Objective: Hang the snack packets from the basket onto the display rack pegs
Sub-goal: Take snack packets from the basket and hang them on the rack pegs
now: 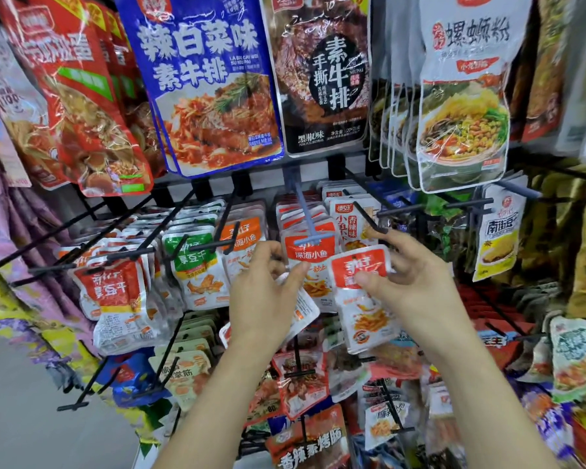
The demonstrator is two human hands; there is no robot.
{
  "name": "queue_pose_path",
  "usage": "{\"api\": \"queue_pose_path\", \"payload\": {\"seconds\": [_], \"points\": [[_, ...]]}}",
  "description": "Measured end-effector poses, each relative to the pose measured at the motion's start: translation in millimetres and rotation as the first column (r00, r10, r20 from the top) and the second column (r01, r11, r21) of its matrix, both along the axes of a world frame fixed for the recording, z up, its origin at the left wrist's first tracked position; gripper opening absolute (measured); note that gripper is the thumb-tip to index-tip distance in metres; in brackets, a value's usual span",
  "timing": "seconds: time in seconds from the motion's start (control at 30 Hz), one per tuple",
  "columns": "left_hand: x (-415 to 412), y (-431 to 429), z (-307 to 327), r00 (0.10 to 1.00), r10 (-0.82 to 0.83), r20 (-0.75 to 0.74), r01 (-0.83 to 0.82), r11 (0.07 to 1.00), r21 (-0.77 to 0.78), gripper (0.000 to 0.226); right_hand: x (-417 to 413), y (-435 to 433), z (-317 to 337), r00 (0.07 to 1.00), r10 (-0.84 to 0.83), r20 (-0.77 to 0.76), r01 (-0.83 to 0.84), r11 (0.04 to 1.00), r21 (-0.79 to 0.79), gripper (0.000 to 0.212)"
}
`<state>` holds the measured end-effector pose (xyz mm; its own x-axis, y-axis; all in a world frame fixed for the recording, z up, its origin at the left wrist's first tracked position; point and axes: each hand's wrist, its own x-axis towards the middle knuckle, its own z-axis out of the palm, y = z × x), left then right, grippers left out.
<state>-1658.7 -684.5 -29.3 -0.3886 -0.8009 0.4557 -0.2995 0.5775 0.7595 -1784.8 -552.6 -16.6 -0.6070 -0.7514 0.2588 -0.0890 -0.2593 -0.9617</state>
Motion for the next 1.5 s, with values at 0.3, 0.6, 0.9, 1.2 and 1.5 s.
{"api": "queue_pose_path", "payload": {"seconds": [0.3,0.6,0.9,1.2,1.5], "points": [[33.1,30.6,-3.4,0.995,0.098,-0.034,-0.103,0.952,-0.289,0.029,14.8,-9.3,-8.9,0.986,0.0,0.167,0.014,0.996,-0.085,0.018],[26.0,27.3,33.9,0.954,-0.144,-0.265,0.197,0.962,0.188,0.017,35.5,-32.4,6.8,0.989,-0.068,0.135,0.077,0.995,-0.064,0.004],[16.2,17.0,33.4,0.97,-0.132,-0.205,0.164,0.975,0.149,0.02,37.6,-37.6,14.2,0.987,-0.124,0.099,0.131,0.989,-0.073,0.009],[11.4,10.4,34.0,0.975,-0.139,-0.171,0.165,0.975,0.148,0.03,31.7,-45.2,10.2,0.982,-0.168,0.083,0.17,0.985,-0.014,0.018],[12.5,10.8,17.8,0.987,-0.029,-0.156,0.039,0.997,0.061,0.016,34.5,-35.8,-11.4,0.848,-0.315,-0.426,0.416,0.893,0.169,0.049]]}}
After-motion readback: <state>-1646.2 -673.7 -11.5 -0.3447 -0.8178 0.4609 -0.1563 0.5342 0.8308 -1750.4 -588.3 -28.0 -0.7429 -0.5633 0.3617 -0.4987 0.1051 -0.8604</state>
